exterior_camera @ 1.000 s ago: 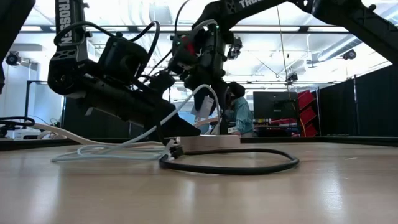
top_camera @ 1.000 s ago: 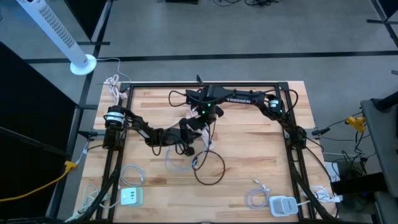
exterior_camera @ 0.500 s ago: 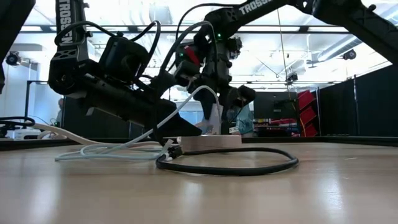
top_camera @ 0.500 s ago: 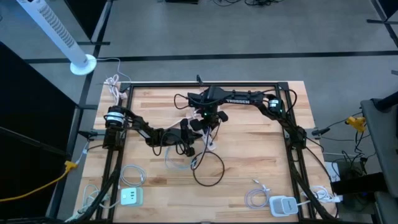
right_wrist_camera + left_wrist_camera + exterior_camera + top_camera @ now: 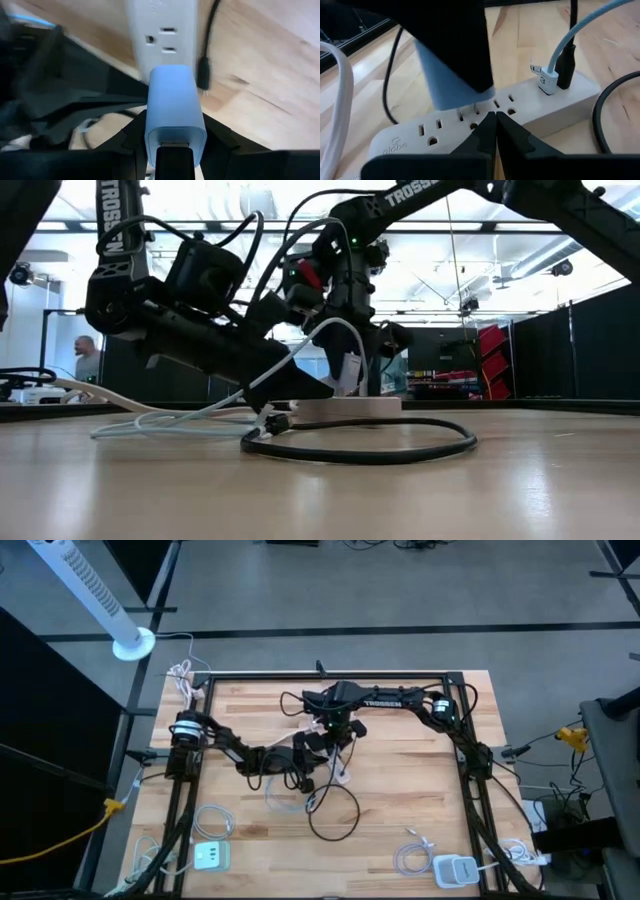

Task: Insert USB
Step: Insert the white charger adapter into the top white outlet extension

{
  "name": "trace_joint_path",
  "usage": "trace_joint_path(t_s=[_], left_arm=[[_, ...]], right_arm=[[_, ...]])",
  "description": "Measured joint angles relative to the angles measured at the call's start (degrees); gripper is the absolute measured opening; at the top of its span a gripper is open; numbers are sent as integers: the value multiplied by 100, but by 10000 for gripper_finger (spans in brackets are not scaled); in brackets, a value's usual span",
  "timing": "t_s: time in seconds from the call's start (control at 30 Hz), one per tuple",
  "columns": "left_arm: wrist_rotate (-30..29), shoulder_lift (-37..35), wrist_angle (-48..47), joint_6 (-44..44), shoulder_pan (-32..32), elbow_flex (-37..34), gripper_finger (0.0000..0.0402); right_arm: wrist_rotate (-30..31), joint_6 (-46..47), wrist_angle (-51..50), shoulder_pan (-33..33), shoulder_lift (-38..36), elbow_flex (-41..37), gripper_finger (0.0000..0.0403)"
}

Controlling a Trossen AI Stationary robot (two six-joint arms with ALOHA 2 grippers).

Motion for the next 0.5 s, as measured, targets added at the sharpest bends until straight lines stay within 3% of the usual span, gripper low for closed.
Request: trace_joint_path(t_s=[0.5], left_arm=[[-7, 385, 107, 3, 70, 311, 0]], right_arm=[[244, -278, -189, 46, 36, -83, 114]])
